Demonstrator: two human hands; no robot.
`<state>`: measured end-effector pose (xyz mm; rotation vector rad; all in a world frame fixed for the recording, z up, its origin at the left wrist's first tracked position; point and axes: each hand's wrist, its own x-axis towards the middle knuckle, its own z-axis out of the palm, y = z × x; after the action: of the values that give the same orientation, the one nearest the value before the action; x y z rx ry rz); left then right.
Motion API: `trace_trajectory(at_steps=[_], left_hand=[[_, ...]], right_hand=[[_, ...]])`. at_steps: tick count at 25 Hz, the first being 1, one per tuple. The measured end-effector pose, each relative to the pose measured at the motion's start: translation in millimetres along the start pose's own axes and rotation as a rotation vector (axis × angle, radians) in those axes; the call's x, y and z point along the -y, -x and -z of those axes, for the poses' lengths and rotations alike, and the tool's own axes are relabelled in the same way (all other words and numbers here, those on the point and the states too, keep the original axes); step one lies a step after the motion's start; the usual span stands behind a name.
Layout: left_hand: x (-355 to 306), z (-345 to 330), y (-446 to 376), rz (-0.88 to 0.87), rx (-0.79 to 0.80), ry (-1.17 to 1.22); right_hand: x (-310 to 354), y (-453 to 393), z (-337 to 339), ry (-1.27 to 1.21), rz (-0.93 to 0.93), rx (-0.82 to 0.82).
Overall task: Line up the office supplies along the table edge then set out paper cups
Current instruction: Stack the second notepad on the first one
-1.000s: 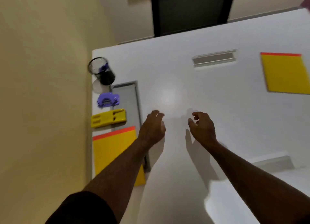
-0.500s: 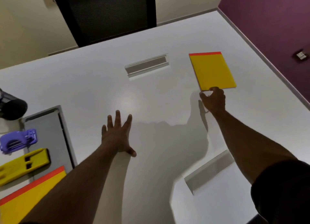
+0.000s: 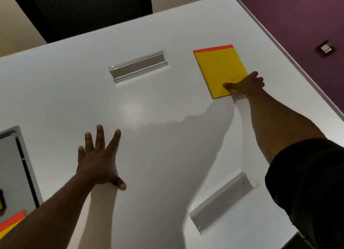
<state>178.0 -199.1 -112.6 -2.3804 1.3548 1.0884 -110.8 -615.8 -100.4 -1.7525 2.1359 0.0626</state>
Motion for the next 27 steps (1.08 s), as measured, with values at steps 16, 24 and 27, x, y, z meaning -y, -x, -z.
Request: trace_trajectory(at_steps=[16,24,27], left_hand=[[-19.0,1.8,50.4,0.128,-0.159,-0.037],[58.9,-11.6,178.1,0.257,-0.631,1.147],[103.5,-29.0,225.8,0.284,-0.426,1.396]], right_hand=[[10.4,190.9,-10.7,-1.432,-0.105,0.248],[-11.4,423.1,-77.4,-1.214,0.149,0.774],[-19.0,497.7,-103.7,-0.979,0.247,1.009]])
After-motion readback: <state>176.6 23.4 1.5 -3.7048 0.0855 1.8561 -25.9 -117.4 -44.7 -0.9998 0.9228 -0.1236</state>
